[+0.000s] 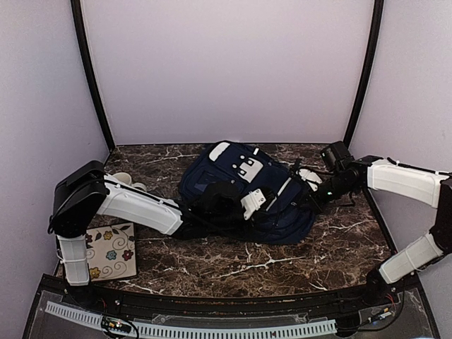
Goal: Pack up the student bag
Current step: Zip the upper front pocket of the student bag, then hold the upper front pocket of the student bag.
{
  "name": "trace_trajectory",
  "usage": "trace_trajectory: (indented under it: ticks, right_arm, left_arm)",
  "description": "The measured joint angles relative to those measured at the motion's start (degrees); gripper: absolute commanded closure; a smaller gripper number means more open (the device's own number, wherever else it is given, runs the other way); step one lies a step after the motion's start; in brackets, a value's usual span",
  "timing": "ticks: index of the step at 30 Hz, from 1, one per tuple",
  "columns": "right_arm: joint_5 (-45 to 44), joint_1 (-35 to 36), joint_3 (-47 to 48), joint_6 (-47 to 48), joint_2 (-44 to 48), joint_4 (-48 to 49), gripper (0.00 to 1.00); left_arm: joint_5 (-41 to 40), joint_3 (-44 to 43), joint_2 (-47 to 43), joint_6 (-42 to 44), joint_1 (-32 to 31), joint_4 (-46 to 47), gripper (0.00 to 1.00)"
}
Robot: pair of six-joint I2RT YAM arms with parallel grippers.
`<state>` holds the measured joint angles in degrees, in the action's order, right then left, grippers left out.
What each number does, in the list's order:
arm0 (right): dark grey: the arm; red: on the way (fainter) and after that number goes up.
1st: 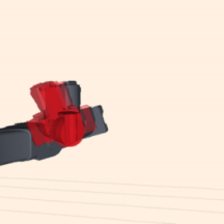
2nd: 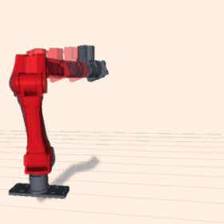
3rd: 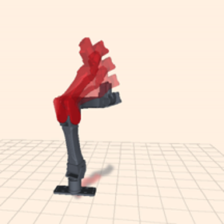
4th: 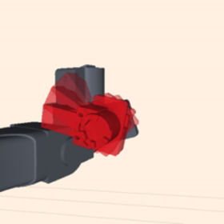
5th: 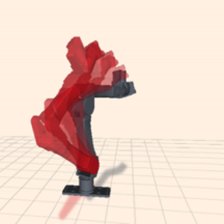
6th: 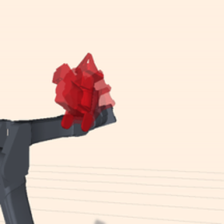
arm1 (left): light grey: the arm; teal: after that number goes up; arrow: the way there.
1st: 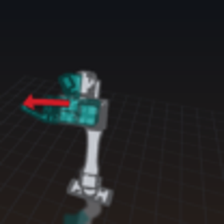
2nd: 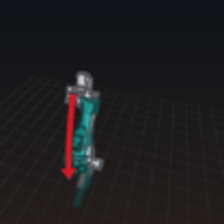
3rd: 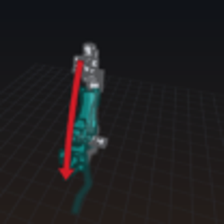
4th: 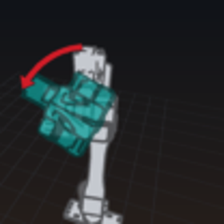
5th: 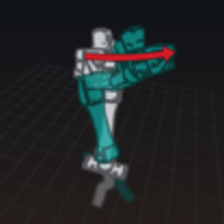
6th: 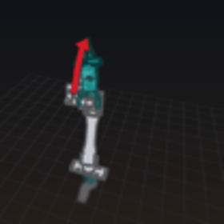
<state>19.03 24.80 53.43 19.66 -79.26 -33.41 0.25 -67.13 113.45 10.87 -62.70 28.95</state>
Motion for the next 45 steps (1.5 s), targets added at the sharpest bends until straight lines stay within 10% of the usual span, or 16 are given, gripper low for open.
trace_trajectory:
  ticks: [17,20,25,45]
  right_arm:
    - [9.68,3.91,0.52,3.65,-1.09,-2.56,1.0]
    - [10.62,8.46,2.84,4.04,-1.9,-3.76,1.0]
    - [12.17,12.66,7.76,4.55,-6.91,-5.18,1.0]
    - [11.98,13.22,7.08,4.72,-6.47,-5.92,1.0]
  left_arm:
    - [-9.33,18.51,-19.04,0.61,-1.62,-5.57,0.98]
    - [-11.74,20.9,-23.3,1.01,-1.79,-9.25,0.65]
    - [-14.67,21.11,-27.43,-1.18,-1.86,-18.58,0.42]
    - [-17.53,8.96,-11.8,0.48,-5.95,-12.74,0.6]
